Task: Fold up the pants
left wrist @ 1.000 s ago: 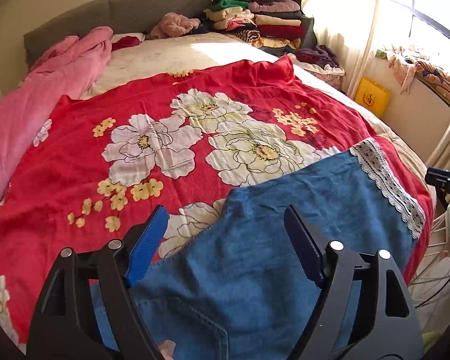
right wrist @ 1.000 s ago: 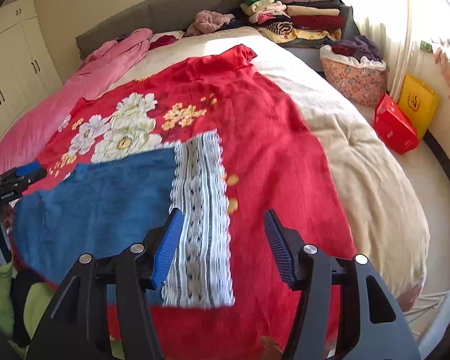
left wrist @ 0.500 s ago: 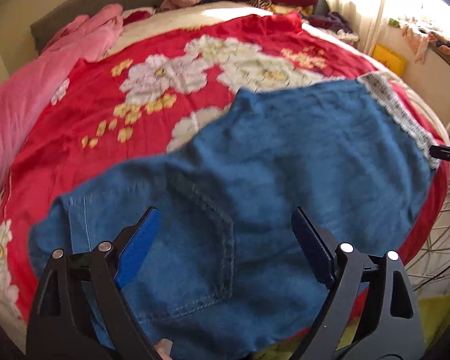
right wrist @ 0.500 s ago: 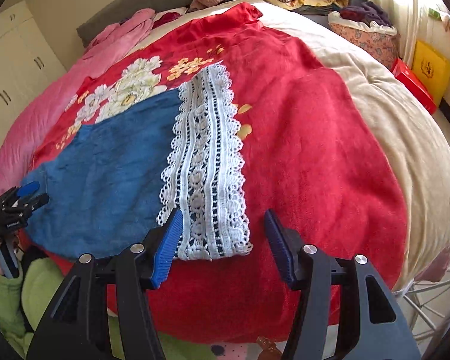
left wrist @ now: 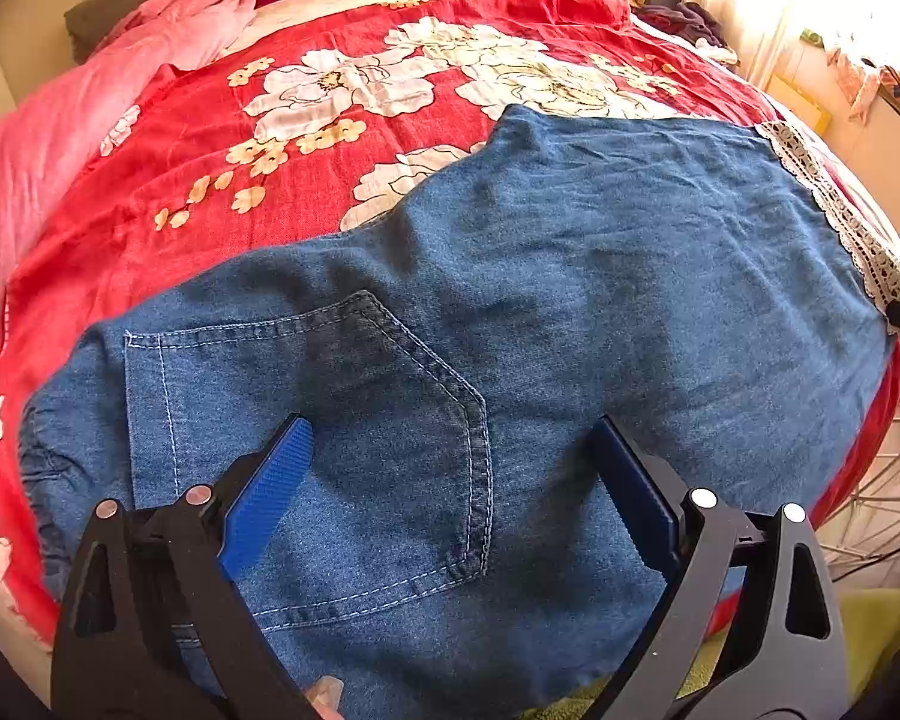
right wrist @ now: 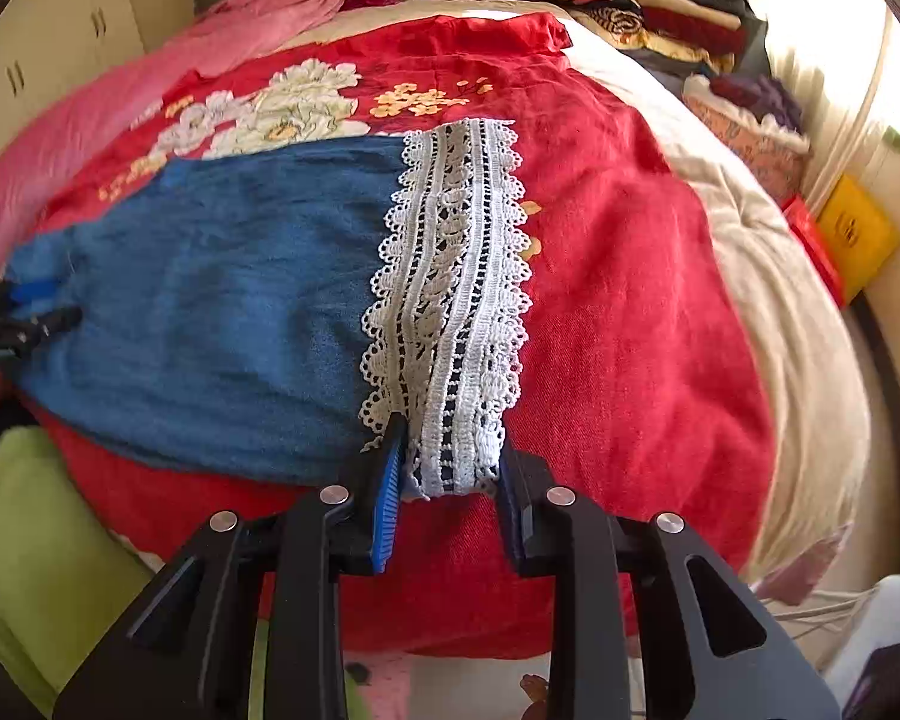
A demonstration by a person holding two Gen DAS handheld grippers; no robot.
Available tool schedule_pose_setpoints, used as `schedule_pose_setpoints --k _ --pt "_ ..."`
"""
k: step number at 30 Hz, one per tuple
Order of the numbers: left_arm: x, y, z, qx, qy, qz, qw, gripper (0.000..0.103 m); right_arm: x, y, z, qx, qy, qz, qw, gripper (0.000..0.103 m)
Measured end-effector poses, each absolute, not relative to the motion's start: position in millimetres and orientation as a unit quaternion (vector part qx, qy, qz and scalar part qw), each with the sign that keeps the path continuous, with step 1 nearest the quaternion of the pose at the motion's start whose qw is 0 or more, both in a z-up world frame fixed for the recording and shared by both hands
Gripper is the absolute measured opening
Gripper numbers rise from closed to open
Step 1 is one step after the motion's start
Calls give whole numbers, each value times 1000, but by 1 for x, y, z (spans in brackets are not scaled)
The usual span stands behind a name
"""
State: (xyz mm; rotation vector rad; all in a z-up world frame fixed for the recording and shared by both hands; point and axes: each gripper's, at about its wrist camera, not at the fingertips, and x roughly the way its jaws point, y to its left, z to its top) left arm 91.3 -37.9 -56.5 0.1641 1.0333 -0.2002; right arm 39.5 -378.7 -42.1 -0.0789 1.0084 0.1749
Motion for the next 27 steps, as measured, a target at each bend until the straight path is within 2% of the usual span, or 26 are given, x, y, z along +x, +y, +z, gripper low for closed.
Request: schedule_pose_setpoints --k 4,6,7,8,10,16,17,19,27 --pt "92 -37 -56 76 491 -97 862 87 41 -376 -52 -57 492 68 866 31" --pt "91 -36 -54 75 489 -97 864 87 41 -377 -49 -58 492 62 867 40" --pt "91 -36 -54 73 488 -98 864 87 41 -380 -47 -62 491 53 867 48" --pt "91 -36 -53 72 487 -99 865 87 41 -383 -45 -59 490 49 868 51" --pt "91 -35 -52 69 486 -100 865 87 39 -388 -40 -46 488 43 870 55" --pt "86 -34 -43 58 478 -106 870 87 35 -394 -22 -39 467 21 883 58" --pt "83 -35 -40 58 474 -105 872 87 34 -395 -18 -35 461 20 887 71" --pt "78 -36 -36 53 469 -111 875 87 31 -397 -8 -23 440 16 898 81" --pt "62 -38 -13 46 444 -109 888 89 23 -377 20 -19 395 52 917 82"
